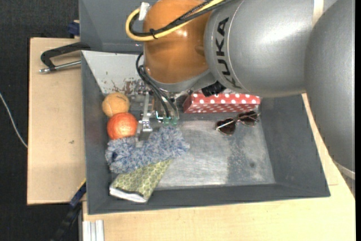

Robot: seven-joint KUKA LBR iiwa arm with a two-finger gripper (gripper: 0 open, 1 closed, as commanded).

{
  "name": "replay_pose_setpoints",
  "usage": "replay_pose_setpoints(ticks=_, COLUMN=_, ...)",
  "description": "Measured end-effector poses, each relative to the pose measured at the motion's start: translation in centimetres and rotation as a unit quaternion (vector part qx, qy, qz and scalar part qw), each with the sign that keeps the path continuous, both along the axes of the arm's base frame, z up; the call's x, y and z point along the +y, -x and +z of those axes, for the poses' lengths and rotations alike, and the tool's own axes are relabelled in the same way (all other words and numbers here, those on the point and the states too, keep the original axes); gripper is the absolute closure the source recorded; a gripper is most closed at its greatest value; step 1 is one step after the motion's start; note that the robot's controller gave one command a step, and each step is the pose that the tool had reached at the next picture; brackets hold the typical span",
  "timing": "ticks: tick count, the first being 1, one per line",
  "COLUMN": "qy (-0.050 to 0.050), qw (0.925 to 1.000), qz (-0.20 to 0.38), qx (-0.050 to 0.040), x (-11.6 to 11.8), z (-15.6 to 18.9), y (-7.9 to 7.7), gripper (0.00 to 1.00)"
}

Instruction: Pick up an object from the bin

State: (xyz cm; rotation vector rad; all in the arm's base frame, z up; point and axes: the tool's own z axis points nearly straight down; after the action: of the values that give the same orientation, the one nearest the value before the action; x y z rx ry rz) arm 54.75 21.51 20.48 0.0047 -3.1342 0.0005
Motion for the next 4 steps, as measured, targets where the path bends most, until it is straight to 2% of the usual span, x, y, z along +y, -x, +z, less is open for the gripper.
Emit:
replay_pose_setpoints(ticks=1, qy=-0.002, qw=0.9990, qz=0.043, qx=-0.0068, x=-1.1, z=-1.7, y=0.4, gripper=0.00)
replay_pose_setpoints(ticks=2, qy=-0.001, qw=0.9892, qz=0.147, qx=-0.0046, x=-4.4, z=-7.7, y=2.3, gripper=0.00)
replay_pose_setpoints(ticks=3, qy=-0.002, qw=0.9744, qz=0.225, qx=-0.0056, x=-8.6, z=-7.9, y=1.6, gripper=0.00)
replay_pose_setpoints(ticks=4, qy=-0.003, qw=0.9839, qz=0.179, qx=-0.0084, x=-7.4, z=-8.6, y=0.7, gripper=0.00)
